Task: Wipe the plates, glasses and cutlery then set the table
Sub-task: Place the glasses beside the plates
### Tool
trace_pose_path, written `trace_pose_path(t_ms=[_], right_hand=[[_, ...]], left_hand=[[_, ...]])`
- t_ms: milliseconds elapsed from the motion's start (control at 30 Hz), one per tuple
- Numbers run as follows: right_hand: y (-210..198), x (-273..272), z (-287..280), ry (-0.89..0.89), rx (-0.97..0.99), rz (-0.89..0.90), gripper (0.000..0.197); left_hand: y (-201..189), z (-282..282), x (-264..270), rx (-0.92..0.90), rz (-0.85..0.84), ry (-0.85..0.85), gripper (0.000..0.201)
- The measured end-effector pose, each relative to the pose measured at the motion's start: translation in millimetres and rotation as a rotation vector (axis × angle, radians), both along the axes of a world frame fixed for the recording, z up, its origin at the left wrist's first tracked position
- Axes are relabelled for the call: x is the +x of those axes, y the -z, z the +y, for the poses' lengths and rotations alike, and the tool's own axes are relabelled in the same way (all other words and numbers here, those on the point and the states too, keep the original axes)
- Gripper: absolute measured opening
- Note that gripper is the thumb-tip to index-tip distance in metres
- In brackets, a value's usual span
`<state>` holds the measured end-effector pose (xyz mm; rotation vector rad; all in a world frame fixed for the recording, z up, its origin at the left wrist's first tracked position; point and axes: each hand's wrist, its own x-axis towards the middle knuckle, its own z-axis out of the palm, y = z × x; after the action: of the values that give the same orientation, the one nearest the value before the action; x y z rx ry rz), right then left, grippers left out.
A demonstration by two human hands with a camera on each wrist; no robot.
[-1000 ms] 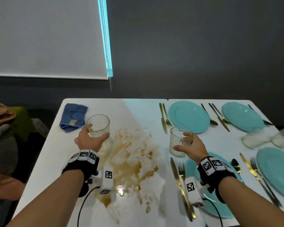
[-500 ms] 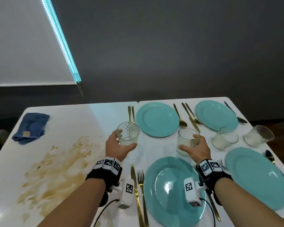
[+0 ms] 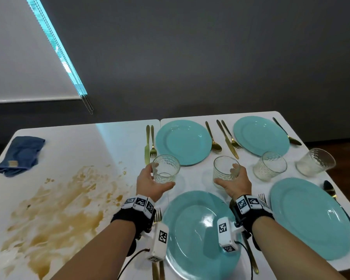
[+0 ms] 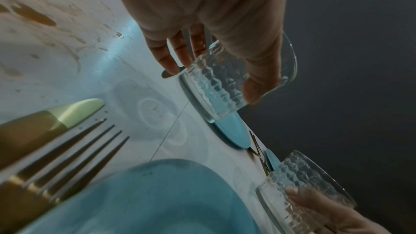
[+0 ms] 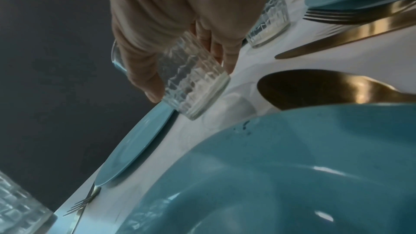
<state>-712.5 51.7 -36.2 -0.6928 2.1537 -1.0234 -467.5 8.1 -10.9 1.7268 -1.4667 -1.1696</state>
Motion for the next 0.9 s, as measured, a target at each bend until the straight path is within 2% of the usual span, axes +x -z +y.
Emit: trace_pose_path(t_ms=[533, 733, 900], right_hand=[[10.3, -10.7, 4.4, -0.017, 0.002, -0.034, 0.089], [6.5, -14.1, 5.0, -0.025, 0.012, -0.075, 0.103], [4.5, -19.6, 2.8, -0.101, 0.087, -0.087, 0.121]], left_hand=[[16.3, -0.2, -21.8, 0.020, -0.026, 0.036, 0.076], [23.4, -1.4, -29.1, 0.041, -0.027, 0.054, 0.076], [29.2, -2.3, -34.6, 0.043, -0.028, 0.068, 0.079]])
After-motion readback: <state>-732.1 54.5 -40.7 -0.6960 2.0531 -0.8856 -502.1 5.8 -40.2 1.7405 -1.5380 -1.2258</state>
